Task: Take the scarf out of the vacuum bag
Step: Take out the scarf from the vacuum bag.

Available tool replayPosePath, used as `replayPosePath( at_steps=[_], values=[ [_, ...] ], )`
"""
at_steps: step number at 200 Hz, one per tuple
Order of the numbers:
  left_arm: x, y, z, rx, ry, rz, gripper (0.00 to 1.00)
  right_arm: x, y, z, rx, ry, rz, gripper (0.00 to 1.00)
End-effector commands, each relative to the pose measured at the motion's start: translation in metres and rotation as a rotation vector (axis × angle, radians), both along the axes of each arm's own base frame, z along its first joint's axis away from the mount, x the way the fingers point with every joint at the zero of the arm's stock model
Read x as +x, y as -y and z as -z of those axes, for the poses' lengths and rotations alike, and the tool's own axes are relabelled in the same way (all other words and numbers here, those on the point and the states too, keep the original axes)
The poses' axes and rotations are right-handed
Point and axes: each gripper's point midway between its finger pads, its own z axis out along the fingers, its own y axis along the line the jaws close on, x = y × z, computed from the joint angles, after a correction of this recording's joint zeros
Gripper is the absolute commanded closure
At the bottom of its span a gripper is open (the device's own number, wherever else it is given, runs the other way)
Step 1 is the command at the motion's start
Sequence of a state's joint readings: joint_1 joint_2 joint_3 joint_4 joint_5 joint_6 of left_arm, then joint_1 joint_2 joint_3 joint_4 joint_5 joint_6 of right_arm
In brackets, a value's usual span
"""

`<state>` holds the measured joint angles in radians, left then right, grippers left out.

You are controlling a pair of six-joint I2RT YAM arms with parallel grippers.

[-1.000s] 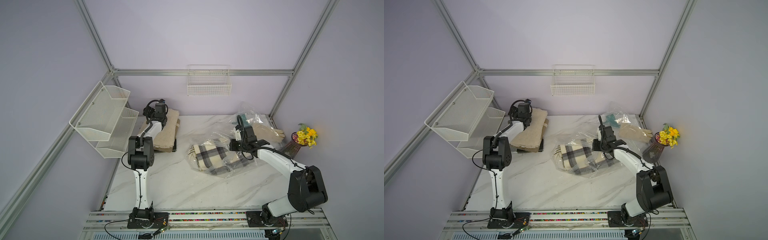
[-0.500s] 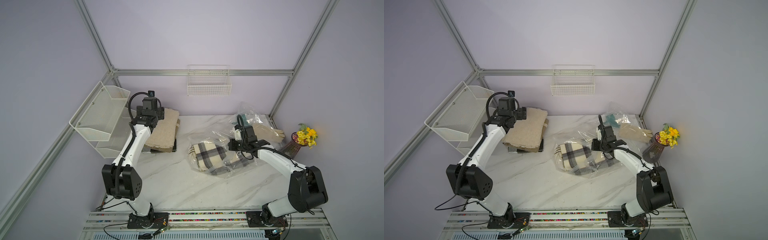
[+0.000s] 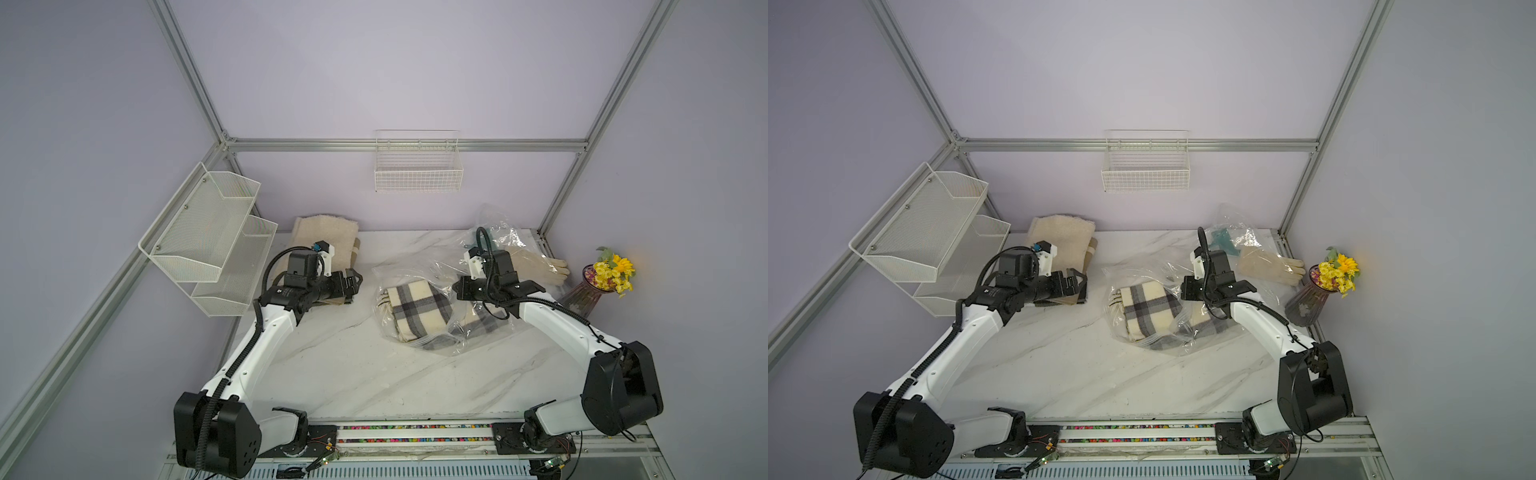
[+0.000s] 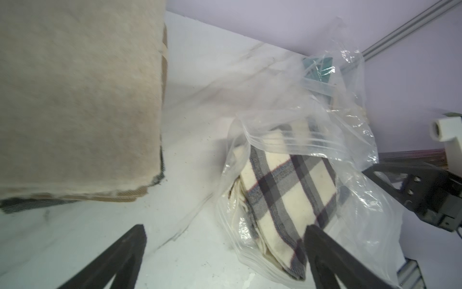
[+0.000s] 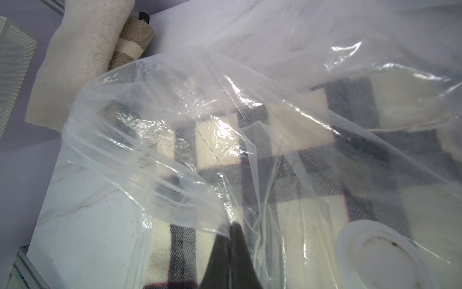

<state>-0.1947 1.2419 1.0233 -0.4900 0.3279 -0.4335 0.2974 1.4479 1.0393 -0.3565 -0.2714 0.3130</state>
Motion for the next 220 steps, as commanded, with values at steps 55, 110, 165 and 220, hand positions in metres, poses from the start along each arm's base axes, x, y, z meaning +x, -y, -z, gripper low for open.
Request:
replayPosePath(
  at_steps=[55, 110, 165, 220],
  values=[
    [-0.036, 0.084, 0.02, -0.3, -0.078, 0.163, 0.0, -0.014, -0.014, -0.017, 0.053, 0.033, -0.052, 1.0],
    [-0.048, 0.119, 0.048, -0.349, -0.151, 0.208, 0.0, -0.022, -0.029, -0.024, 0.075, 0.028, -0.109, 1.0],
    [-0.049, 0.133, 0.093, -0.39, -0.265, 0.182, 0.0, -0.026, -0.038, -0.038, 0.1, 0.036, -0.134, 1.0],
    [-0.042, 0.145, 0.117, -0.408, -0.305, 0.166, 0.0, -0.037, -0.07, -0.056, 0.108, 0.044, -0.232, 1.0]
  ],
)
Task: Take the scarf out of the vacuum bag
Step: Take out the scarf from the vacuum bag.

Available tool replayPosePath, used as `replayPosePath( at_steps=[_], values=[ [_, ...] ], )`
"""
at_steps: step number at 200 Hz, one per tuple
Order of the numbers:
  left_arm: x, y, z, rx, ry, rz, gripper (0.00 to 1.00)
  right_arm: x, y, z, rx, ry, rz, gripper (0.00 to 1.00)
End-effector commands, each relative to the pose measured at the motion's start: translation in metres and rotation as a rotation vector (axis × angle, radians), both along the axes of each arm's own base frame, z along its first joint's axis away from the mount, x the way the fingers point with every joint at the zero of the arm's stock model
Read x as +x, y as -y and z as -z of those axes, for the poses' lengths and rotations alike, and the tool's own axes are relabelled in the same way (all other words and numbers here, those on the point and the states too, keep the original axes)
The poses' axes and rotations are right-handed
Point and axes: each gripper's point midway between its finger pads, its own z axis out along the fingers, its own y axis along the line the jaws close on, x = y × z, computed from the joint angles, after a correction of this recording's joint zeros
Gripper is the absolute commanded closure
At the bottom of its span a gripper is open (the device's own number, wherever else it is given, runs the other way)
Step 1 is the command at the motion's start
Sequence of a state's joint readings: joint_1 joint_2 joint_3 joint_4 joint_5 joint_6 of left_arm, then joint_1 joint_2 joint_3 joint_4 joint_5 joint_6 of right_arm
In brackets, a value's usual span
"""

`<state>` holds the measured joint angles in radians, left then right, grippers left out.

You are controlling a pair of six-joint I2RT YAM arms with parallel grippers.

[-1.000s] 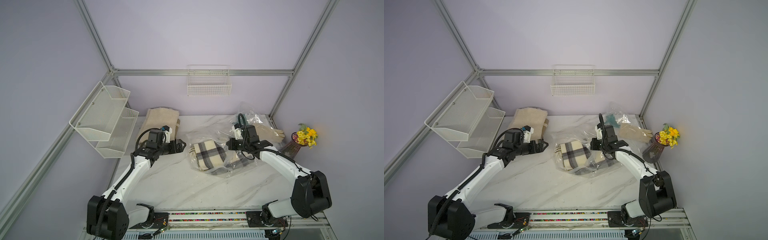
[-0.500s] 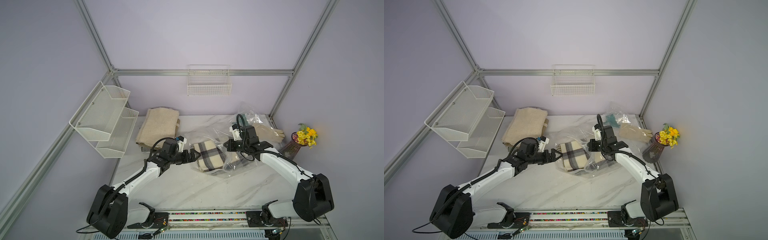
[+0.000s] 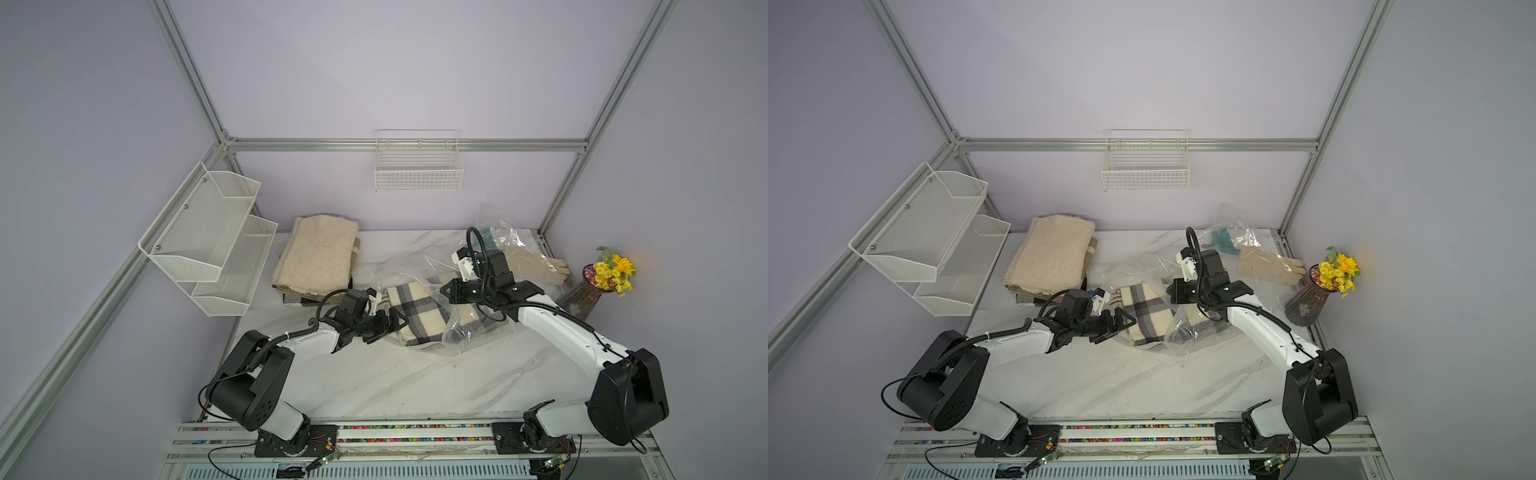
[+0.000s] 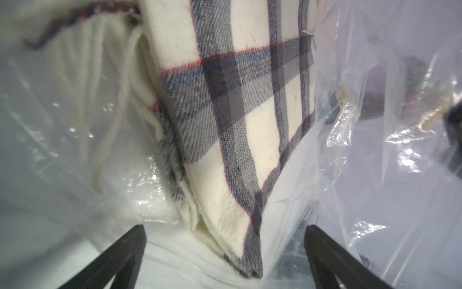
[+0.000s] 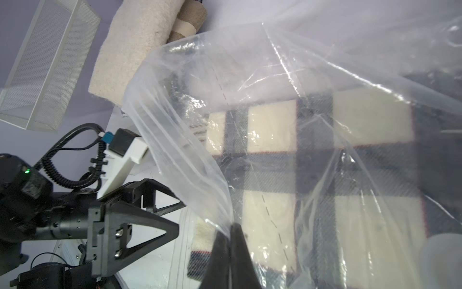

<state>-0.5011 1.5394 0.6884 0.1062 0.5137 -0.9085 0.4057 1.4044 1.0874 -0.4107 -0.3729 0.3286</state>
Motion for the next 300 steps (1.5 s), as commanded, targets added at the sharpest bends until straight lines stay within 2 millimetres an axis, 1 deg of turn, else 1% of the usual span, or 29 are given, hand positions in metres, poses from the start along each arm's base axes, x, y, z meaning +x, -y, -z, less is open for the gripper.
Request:
replayPosePath(
  at_steps=[1, 22, 53, 95, 112, 133, 147, 156, 166, 176, 187, 204, 238, 245, 258, 278, 300],
  values=[
    [0.012, 0.013, -0.016, -0.073, 0.058, -0.004, 0.0, -0.005, -0.018, -0.025, 0.025, 0.042, -0.059, 1.0],
    [0.016, 0.018, -0.016, -0.096, 0.066, -0.004, 0.0, -0.008, -0.027, -0.026, 0.016, 0.04, -0.077, 1.0],
    [0.021, 0.019, -0.012, -0.095, 0.061, -0.015, 0.0, -0.008, -0.029, -0.021, -0.003, 0.031, -0.08, 1.0],
    [0.021, 0.019, 0.011, -0.048, -0.008, -0.028, 0.05, -0.01, -0.028, -0.019, -0.011, 0.033, -0.083, 1.0],
    [0.021, 0.023, 0.015, -0.051, -0.017, -0.02, 0.05, -0.01, -0.029, -0.018, -0.01, 0.029, -0.086, 1.0],
    [0.022, 0.034, 0.012, -0.079, -0.007, 0.004, 0.08, -0.01, -0.032, -0.018, -0.007, 0.026, -0.093, 1.0],
    [0.023, 0.042, 0.006, -0.1, 0.012, 0.02, 0.12, -0.01, -0.034, -0.018, -0.008, 0.026, -0.1, 1.0],
    [0.024, 0.046, 0.003, -0.112, 0.019, 0.029, 0.2, -0.009, -0.035, -0.018, -0.009, 0.026, -0.103, 1.0],
    [0.025, 0.052, -0.002, -0.132, 0.023, 0.041, 0.31, -0.009, -0.036, -0.017, -0.011, 0.025, -0.104, 1.0],
    [0.026, 0.056, -0.007, -0.152, 0.027, 0.049, 0.37, -0.007, -0.037, -0.017, -0.015, 0.028, -0.102, 1.0],
    [0.027, 0.06, -0.015, -0.166, 0.038, 0.058, 0.38, -0.007, -0.037, -0.016, -0.017, 0.027, -0.103, 1.0],
    [0.026, 0.065, -0.029, -0.177, 0.058, 0.069, 0.38, -0.006, -0.036, -0.015, -0.022, 0.027, -0.101, 1.0],
    [0.028, 0.068, -0.067, -0.21, 0.127, 0.077, 0.38, -0.006, -0.035, -0.011, -0.03, 0.022, -0.095, 1.0],
    [0.029, 0.066, -0.072, -0.205, 0.139, 0.073, 0.38, -0.007, -0.035, -0.01, -0.029, 0.019, -0.096, 1.0],
    [0.029, 0.065, -0.074, -0.187, 0.146, 0.073, 0.38, -0.006, -0.035, -0.008, -0.032, 0.017, -0.094, 1.0],
    [0.028, 0.064, -0.061, -0.16, 0.117, 0.078, 0.38, -0.006, -0.036, -0.007, -0.031, 0.014, -0.098, 1.0],
    [0.024, 0.062, -0.036, -0.126, 0.055, 0.069, 0.38, -0.006, -0.036, -0.008, -0.03, 0.017, -0.098, 1.0]
  ],
)
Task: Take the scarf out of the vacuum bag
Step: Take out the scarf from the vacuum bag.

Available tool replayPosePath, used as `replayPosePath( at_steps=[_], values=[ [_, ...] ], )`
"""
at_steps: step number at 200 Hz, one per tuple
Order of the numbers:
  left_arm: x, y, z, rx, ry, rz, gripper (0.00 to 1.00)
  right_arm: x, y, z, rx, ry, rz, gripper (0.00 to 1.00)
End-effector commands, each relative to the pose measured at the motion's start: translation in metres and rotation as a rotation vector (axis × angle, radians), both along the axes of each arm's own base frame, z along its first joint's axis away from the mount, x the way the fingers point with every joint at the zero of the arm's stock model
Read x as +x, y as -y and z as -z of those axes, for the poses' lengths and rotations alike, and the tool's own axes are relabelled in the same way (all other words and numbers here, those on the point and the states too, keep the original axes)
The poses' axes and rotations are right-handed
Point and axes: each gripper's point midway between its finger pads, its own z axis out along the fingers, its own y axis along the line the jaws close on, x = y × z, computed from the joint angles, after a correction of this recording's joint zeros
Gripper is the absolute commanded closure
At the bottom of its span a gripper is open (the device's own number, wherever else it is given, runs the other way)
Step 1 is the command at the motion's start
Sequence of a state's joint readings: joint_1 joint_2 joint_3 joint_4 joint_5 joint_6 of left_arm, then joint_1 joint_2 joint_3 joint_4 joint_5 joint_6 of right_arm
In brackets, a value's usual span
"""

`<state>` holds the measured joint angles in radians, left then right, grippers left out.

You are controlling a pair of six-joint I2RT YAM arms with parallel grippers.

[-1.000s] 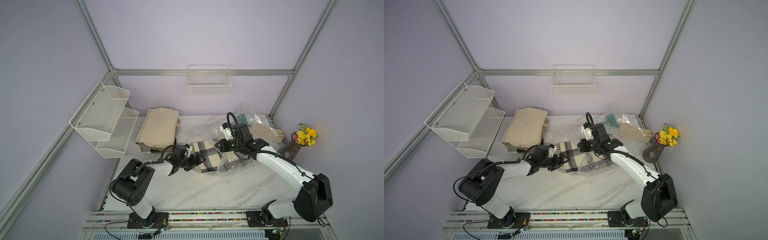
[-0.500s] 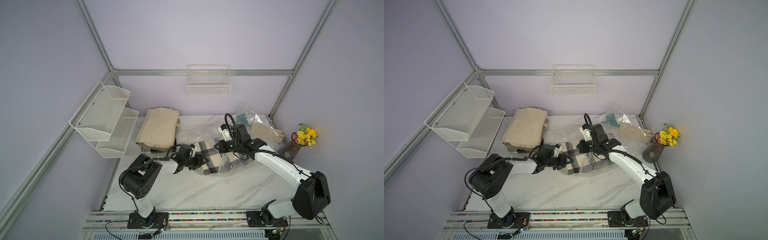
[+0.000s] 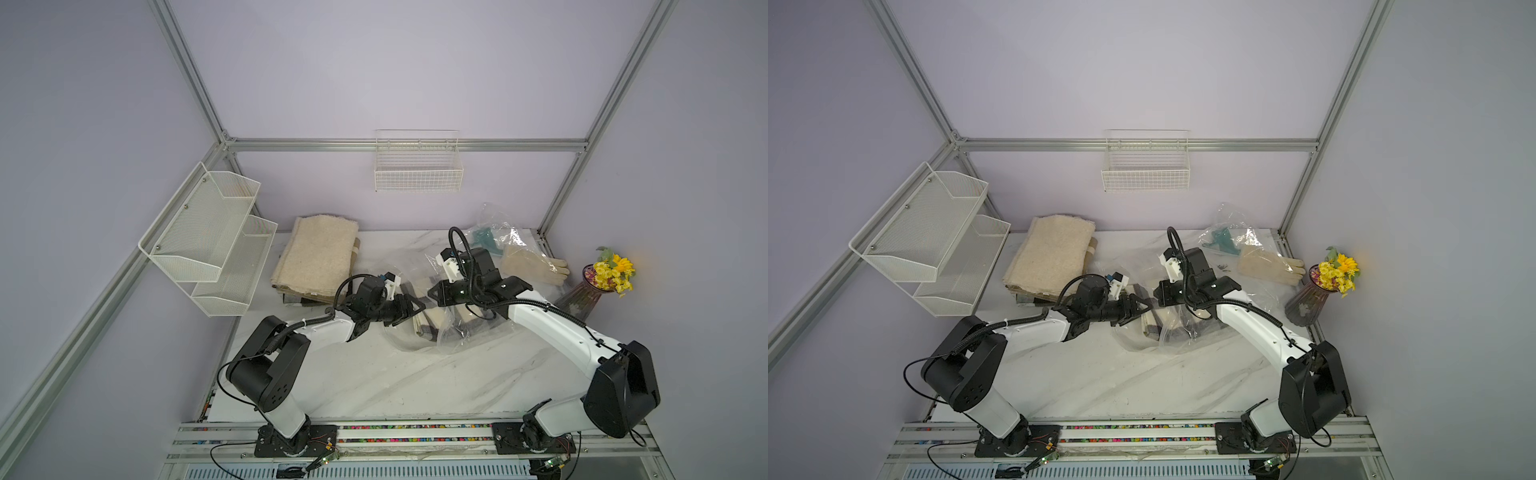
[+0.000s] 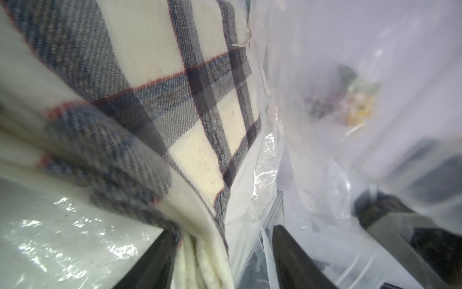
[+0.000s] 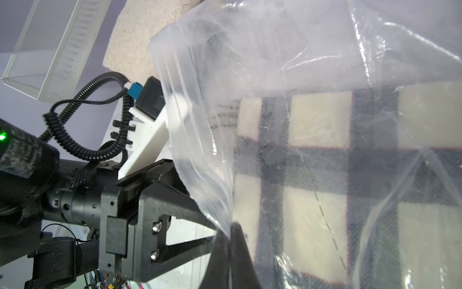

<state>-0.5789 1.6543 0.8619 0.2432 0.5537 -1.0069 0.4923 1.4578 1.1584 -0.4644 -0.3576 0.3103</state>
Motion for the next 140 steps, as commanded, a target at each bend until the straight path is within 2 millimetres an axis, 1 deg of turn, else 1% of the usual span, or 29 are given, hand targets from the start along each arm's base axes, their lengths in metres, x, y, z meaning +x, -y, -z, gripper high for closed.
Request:
replayPosePath(
  at_steps=[1, 17, 34, 64, 96, 116, 140],
  values=[
    [-0.004, 0.001, 0.013, 0.03, -0.022, 0.011, 0.38, 0.005, -0.005, -0.009, 0.005, 0.033, -0.011, 1.0],
    [-0.006, -0.003, 0.026, 0.058, -0.043, 0.001, 0.38, 0.005, -0.004, -0.01, 0.002, 0.036, -0.011, 1.0],
    [-0.008, -0.007, 0.034, 0.082, -0.061, -0.006, 0.37, 0.005, -0.004, -0.011, 0.0, 0.041, -0.01, 1.0],
    [-0.011, -0.009, 0.04, 0.103, -0.078, -0.001, 0.36, 0.005, -0.004, -0.011, 0.002, 0.042, -0.01, 1.0],
    [-0.015, -0.015, 0.054, 0.157, -0.113, -0.001, 0.33, 0.004, -0.003, -0.011, 0.002, 0.042, -0.007, 1.0],
    [-0.016, -0.018, 0.065, 0.185, -0.138, -0.014, 0.3, 0.005, -0.002, -0.012, 0.003, 0.045, -0.004, 1.0],
    [-0.015, -0.016, 0.07, 0.179, -0.147, -0.015, 0.29, 0.004, -0.003, -0.014, 0.007, 0.049, -0.007, 1.0]
  ],
)
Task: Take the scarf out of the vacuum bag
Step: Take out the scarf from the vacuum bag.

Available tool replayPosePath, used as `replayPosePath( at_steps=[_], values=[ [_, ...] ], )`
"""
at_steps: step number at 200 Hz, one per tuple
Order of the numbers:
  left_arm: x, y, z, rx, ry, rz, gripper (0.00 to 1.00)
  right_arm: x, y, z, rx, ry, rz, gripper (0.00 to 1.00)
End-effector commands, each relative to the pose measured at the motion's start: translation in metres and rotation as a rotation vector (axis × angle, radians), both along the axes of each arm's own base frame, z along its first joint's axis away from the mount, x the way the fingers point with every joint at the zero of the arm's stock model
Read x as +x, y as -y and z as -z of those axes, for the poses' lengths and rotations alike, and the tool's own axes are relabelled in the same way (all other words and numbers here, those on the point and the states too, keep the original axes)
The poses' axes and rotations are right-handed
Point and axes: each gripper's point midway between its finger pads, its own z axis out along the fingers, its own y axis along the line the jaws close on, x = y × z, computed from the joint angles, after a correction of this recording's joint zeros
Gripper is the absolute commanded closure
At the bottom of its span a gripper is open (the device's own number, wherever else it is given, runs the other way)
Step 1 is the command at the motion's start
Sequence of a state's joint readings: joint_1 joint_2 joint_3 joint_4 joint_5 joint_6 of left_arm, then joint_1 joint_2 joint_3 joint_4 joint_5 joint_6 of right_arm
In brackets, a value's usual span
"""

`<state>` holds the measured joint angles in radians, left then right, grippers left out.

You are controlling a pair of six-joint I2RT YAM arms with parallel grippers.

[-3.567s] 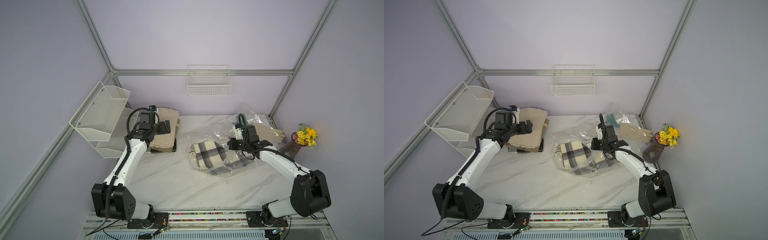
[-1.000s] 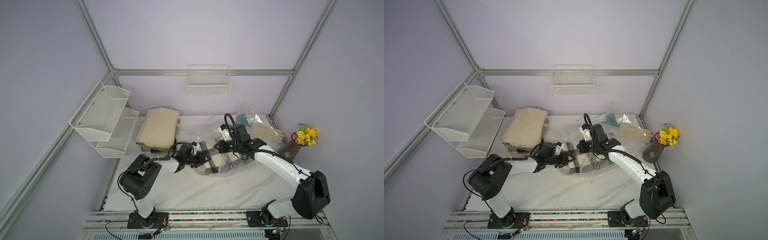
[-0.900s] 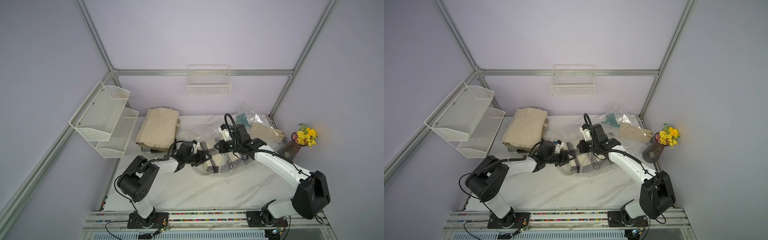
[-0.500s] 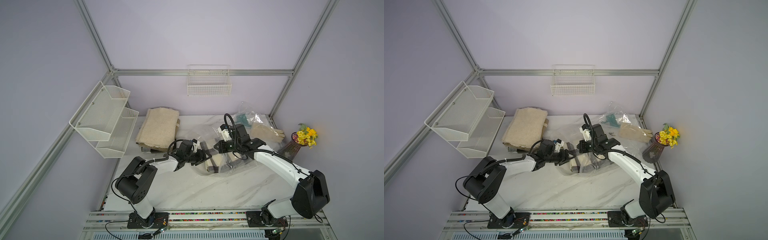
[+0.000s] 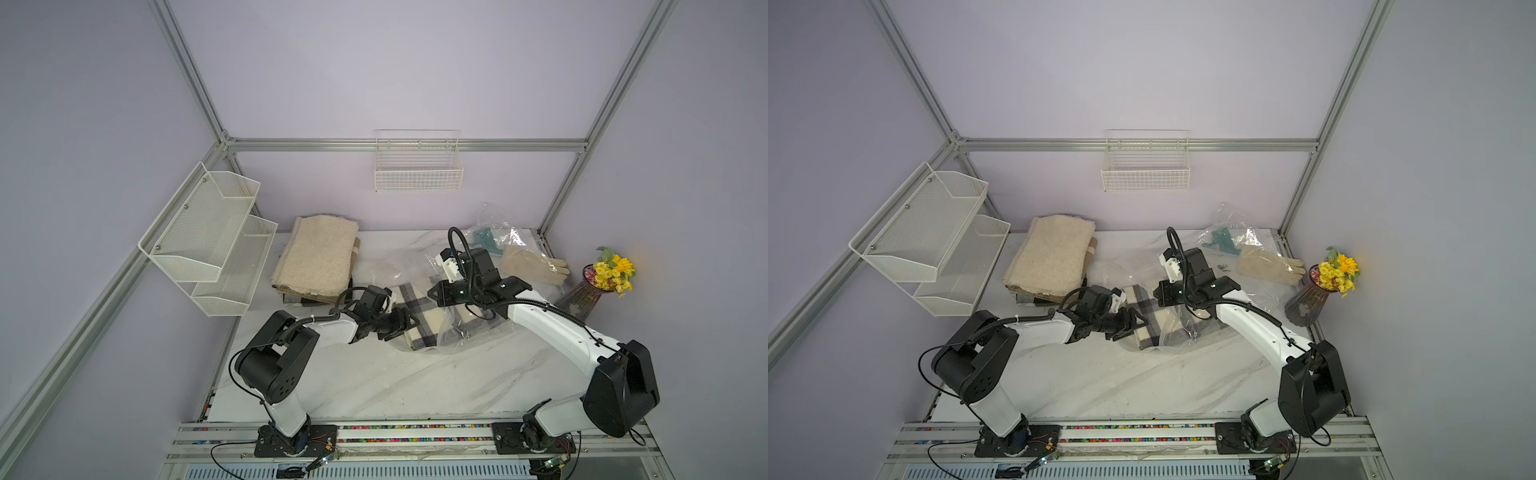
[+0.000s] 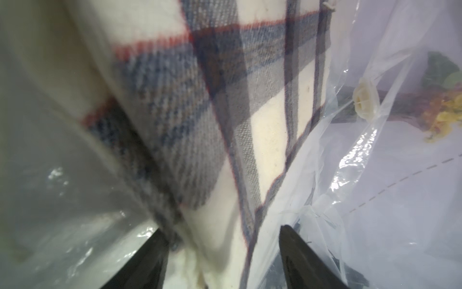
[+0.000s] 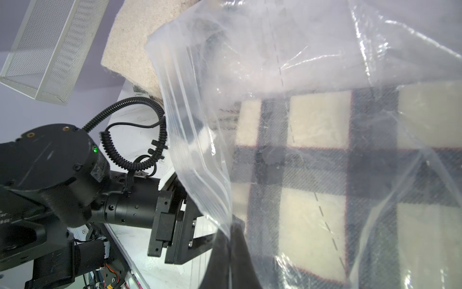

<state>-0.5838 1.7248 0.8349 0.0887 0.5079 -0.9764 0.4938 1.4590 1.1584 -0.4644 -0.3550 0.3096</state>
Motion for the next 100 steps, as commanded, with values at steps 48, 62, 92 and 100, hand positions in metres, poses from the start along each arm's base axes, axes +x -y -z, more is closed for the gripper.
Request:
replayPosePath(
  at_steps=[48, 62, 92, 100],
  values=[
    [0.016, 0.013, 0.001, -0.027, 0.034, -0.005, 0.3, 0.003, -0.002, -0.014, 0.007, 0.046, -0.001, 1.0],
    [0.02, 0.017, 0.0, -0.03, 0.04, 0.001, 0.32, 0.003, -0.001, -0.012, 0.006, 0.043, 0.002, 1.0],
    [0.025, 0.028, -0.002, -0.041, 0.035, 0.025, 0.49, 0.008, 0.004, -0.008, -0.02, 0.05, 0.032, 1.0],
    [0.027, 0.03, 0.0, -0.043, 0.032, 0.029, 0.58, 0.01, 0.006, -0.006, -0.031, 0.051, 0.047, 1.0]
  ],
)
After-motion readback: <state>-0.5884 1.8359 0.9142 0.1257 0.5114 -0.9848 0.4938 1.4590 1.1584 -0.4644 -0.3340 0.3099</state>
